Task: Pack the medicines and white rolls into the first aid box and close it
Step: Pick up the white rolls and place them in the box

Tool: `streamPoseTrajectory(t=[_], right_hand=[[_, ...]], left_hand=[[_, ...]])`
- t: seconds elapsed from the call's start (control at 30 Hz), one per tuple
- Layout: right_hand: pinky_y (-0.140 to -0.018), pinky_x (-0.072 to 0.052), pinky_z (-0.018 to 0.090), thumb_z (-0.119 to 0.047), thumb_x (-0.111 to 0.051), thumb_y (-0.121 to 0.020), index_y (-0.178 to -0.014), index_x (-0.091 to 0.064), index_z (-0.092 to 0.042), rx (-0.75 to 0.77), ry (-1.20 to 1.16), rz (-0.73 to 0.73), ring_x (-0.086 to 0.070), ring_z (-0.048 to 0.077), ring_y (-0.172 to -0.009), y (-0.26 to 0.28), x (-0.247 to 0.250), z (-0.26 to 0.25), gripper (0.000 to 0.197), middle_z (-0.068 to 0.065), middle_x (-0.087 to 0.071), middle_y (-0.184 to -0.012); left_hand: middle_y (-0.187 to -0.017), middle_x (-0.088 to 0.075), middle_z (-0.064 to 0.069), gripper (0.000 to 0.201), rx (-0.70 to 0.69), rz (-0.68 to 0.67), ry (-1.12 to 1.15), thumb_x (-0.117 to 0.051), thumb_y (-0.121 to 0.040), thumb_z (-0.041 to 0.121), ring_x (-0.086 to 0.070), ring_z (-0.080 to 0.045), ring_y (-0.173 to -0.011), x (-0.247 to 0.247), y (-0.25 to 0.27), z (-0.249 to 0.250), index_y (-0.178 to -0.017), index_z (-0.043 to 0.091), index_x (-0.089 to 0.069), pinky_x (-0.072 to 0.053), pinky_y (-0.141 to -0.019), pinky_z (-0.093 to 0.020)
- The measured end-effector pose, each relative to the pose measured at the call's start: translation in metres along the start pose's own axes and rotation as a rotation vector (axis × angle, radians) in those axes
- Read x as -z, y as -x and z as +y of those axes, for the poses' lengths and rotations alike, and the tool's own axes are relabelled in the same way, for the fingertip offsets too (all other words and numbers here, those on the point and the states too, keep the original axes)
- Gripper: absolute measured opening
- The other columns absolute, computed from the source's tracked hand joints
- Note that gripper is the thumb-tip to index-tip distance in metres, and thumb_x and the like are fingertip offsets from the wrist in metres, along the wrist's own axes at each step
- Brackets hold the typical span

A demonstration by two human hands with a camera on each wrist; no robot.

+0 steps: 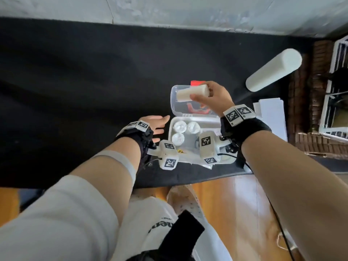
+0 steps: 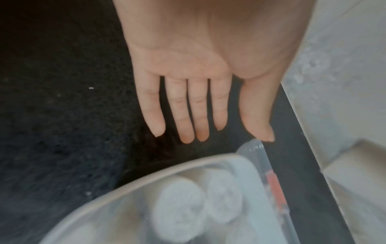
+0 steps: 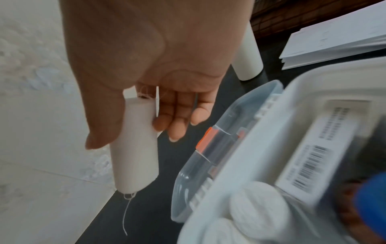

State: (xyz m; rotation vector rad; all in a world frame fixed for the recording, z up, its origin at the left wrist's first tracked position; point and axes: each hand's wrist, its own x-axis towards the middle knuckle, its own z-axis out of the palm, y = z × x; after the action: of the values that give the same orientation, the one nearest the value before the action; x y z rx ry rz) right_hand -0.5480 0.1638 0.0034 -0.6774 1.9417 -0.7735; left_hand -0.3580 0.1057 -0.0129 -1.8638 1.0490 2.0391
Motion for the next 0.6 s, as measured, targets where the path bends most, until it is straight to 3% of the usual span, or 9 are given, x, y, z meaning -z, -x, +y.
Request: streamPoseTrajectory(t=[0.07,0.17,0.27,0.33,0.4,0.5,0.6], right_hand=[[-0.051,-0.046,0.009,-0.027,-0.072,-0.079,-0.109,-0.056,-0.013,0.031,0.046,-0.025,-0.058,0.009,-0.068,0.014,-0.001,0.015,0.037,-0.001,-0.059,-0.084],[-0.039,-0.037,0.009,-0.024,-0.069,-0.082,-0.089,-0.054,-0.018,-0.029,0.014,-0.119,-0.053,0.000,-0.044,0.033,-0.001,0.039,0.018,-0.002,-0.055,-0.067],[-0.037,-0.037,0.011,-0.020,-0.068,-0.082,-0.102,-0.053,-0.016,-0.092,0.047,-0.176,-0.050,-0.003,-0.037,0.045,-0.003,0.061,0.025,-0.002,-0.054,-0.067],[-0.045,-0.041,0.012,-0.018,-0.070,-0.080,-0.111,-0.051,-0.015,-0.121,0.086,-0.157,-0.054,-0.003,-0.049,0.051,-0.008,0.071,0.036,-0.002,-0.054,-0.073],[-0.059,-0.046,0.020,-0.019,-0.072,-0.077,-0.118,-0.050,-0.014,-0.137,0.140,-0.128,-0.055,0.011,-0.072,0.056,-0.013,0.076,0.047,0.001,-0.054,-0.088],[-0.064,-0.053,0.033,-0.021,-0.073,-0.074,-0.112,-0.049,-0.022,-0.132,0.193,-0.101,-0.053,0.016,-0.071,0.061,-0.023,0.079,0.045,0.004,-0.052,-0.095],[-0.065,-0.052,0.034,-0.029,-0.072,-0.071,-0.103,-0.047,-0.028,-0.080,0.281,-0.074,-0.057,0.023,-0.075,0.062,-0.032,0.080,0.041,0.005,-0.057,-0.094]], left_hand=[[-0.135,-0.056,-0.007,0.062,-0.007,0.003,-0.044,-0.067,-0.083,0.029,-0.054,-0.019,-0.123,-0.011,0.003,-0.008,-0.139,0.016,-0.041,-0.045,-0.096,-0.039],[-0.129,-0.060,-0.008,0.066,-0.017,-0.010,-0.111,-0.069,-0.081,0.018,-0.059,-0.019,-0.114,-0.016,0.004,-0.022,-0.140,0.016,-0.038,-0.048,-0.088,-0.038],[-0.106,-0.069,-0.011,0.061,-0.034,-0.060,-0.088,-0.070,-0.076,-0.001,-0.066,-0.022,-0.093,-0.021,0.002,-0.037,-0.132,0.012,-0.051,-0.054,-0.076,-0.035],[-0.091,-0.070,-0.012,0.064,-0.056,-0.053,-0.020,-0.068,-0.071,-0.013,-0.068,-0.022,-0.079,-0.023,0.004,-0.045,-0.129,0.009,-0.054,-0.058,-0.059,-0.030],[-0.085,-0.068,-0.008,0.063,-0.089,-0.032,0.012,-0.067,-0.071,-0.015,-0.067,-0.017,-0.073,-0.026,0.007,-0.048,-0.128,0.009,-0.054,-0.056,-0.048,-0.025],[-0.082,-0.066,-0.004,0.056,-0.130,-0.039,-0.018,-0.065,-0.075,-0.012,-0.064,-0.014,-0.073,-0.028,0.010,-0.049,-0.127,0.009,-0.055,-0.056,-0.050,-0.023],[-0.081,-0.065,-0.004,0.051,-0.180,-0.034,-0.064,-0.062,-0.079,-0.012,-0.064,-0.014,-0.074,-0.027,0.009,-0.052,-0.126,0.007,-0.056,-0.058,-0.057,-0.026]])
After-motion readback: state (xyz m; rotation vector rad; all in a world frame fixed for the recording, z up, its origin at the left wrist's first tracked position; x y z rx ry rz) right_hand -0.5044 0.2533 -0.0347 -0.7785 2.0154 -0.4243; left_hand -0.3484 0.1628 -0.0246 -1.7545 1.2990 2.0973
